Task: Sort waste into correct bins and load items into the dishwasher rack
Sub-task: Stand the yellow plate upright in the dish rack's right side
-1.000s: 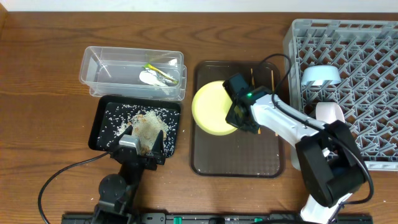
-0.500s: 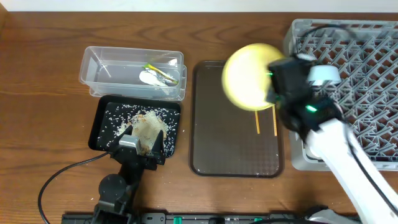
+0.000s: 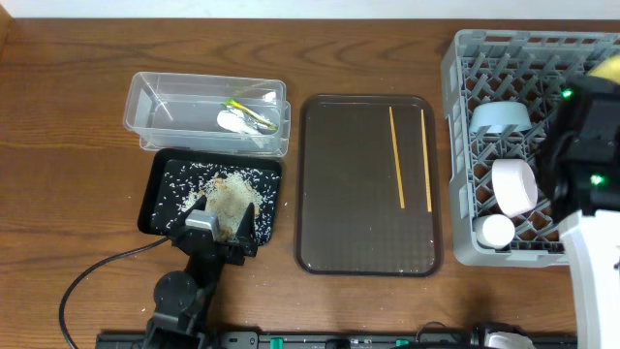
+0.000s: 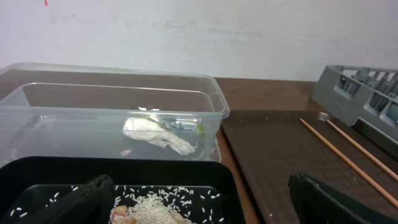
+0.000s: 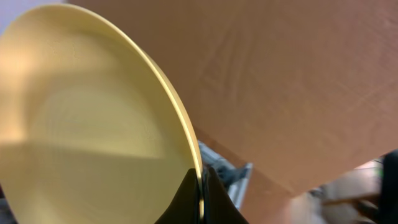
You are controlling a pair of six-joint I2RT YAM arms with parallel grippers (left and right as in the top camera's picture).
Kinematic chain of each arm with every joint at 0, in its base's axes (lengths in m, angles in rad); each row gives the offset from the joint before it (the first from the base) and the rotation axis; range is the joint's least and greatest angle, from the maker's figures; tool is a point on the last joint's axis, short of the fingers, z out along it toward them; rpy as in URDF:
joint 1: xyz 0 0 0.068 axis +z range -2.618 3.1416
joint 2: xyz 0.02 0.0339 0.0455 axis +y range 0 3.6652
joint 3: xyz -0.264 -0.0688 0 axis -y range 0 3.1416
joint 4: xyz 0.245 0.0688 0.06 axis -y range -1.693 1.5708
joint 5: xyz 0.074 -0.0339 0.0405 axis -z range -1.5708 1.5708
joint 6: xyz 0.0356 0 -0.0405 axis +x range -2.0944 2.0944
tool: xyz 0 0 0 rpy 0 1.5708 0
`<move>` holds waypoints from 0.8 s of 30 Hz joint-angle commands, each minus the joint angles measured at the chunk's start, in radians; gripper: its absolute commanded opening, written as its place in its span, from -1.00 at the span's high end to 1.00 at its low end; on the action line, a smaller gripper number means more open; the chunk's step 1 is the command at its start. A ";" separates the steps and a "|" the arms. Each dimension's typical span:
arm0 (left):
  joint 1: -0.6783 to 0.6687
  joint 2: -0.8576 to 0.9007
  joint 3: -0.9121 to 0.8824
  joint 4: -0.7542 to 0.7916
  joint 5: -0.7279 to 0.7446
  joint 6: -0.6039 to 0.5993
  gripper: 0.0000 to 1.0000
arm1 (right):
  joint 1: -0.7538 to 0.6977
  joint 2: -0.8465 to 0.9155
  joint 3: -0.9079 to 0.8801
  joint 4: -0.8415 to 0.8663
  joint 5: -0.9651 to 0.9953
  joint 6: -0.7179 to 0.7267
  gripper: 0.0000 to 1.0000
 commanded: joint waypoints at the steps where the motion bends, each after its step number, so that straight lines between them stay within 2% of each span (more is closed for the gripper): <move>1: 0.004 -0.002 -0.014 -0.038 -0.005 0.016 -0.83 | -0.084 0.086 0.005 0.016 -0.075 -0.154 0.98; 5: 0.004 -0.002 -0.014 -0.038 -0.005 0.016 -0.83 | -0.116 0.184 0.005 0.051 -0.112 -0.173 0.98; 7: 0.004 -0.002 -0.014 -0.038 -0.005 0.016 -0.82 | -0.109 0.215 0.005 0.074 -0.173 -0.232 0.97; 10: 0.004 -0.002 -0.014 -0.038 -0.005 0.016 -0.83 | -0.095 0.245 0.005 0.103 -0.247 -0.304 0.97; 13: 0.004 -0.002 -0.014 -0.038 -0.005 0.016 -0.82 | -0.080 0.257 0.005 0.126 -0.247 -0.317 0.93; 14: 0.004 -0.002 -0.014 -0.038 -0.005 0.016 -0.83 | -0.070 0.257 0.005 0.130 -0.247 -0.323 0.59; 15: 0.004 -0.002 -0.014 -0.038 -0.005 0.016 -0.82 | -0.062 0.256 0.005 0.135 -0.247 -0.323 0.10; 16: 0.004 -0.002 -0.014 -0.038 -0.005 0.016 -0.82 | -0.047 0.251 0.005 0.137 -0.247 -0.323 -0.26; 17: 0.004 -0.002 -0.014 -0.038 -0.005 0.016 -0.83 | -0.031 0.245 0.005 0.137 -0.247 -0.322 -0.43; 19: 0.004 -0.002 -0.014 -0.038 -0.005 0.016 -0.83 | 0.024 0.217 0.005 0.124 -0.256 -0.321 -0.71; 21: 0.004 -0.002 -0.014 -0.038 -0.005 0.016 -0.83 | 0.094 0.182 0.005 0.098 -0.274 -0.311 -0.84; 24: 0.004 -0.002 -0.014 -0.038 -0.005 0.017 -0.82 | 0.240 0.105 0.005 -0.005 -0.405 -0.196 -0.66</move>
